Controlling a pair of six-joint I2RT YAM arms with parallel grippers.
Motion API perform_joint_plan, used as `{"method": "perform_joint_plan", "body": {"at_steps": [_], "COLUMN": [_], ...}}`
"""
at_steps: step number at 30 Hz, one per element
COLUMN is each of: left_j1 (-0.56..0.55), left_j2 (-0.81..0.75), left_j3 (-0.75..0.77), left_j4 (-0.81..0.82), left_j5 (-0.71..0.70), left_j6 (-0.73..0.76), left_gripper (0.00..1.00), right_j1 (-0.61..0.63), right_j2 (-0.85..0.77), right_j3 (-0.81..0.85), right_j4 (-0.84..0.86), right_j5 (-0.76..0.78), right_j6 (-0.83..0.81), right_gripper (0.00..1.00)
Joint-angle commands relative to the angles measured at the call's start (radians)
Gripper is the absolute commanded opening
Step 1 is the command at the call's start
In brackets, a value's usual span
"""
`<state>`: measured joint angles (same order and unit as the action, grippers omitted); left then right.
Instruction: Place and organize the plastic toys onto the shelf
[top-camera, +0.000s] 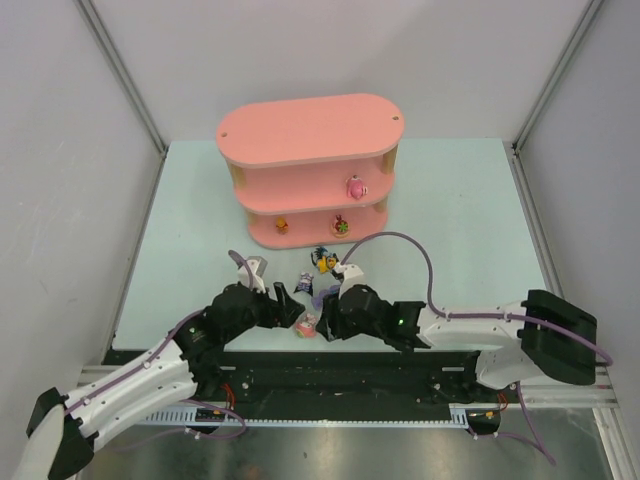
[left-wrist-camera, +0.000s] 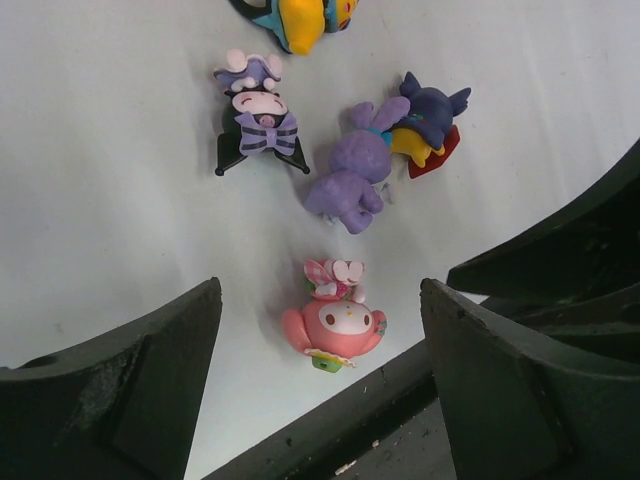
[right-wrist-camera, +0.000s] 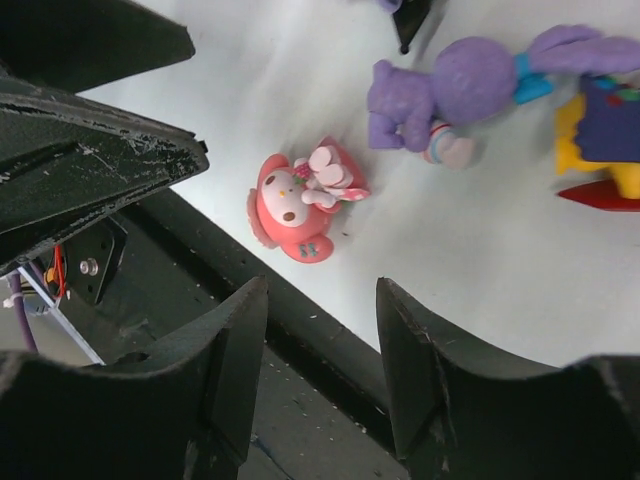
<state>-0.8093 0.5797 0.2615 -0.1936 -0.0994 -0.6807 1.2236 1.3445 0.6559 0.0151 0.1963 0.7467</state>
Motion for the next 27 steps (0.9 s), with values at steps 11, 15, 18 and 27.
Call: {"method": "perform_joint_plan", "body": {"at_steps": [11,15,18,27], "left_j1": [-0.004,-0.005,-0.005,-0.005], "left_j2": [-0.043,-0.047,-0.049,-0.055], "left_j3": [-0.001,-0.002,-0.005,-0.007], "left_j4": [0.031,0.028,0.031,0.023], "left_j5": [-0.008,-0.008,-0.008,-0.01], "left_j6": [-0.01,-0.01,-0.008,-0.006], "left_gripper": [0.86,0.87,0.87,0.87], "right_j1": [0.024,0.02,0.013,-0.003], "right_j2": [0.177,0.209,0.232,0.275], "right_j3": [-0.002,-0.001,-0.002,-0.002], "right_j4": [0.253,0.258,0.275,0.313], "right_j5": [-0.089,-0.081,-0.092,-0.107], "right_j6": [0.082,0.091,0.094,0.091], "right_gripper": [0.52,0.56,0.57,0.36]}}
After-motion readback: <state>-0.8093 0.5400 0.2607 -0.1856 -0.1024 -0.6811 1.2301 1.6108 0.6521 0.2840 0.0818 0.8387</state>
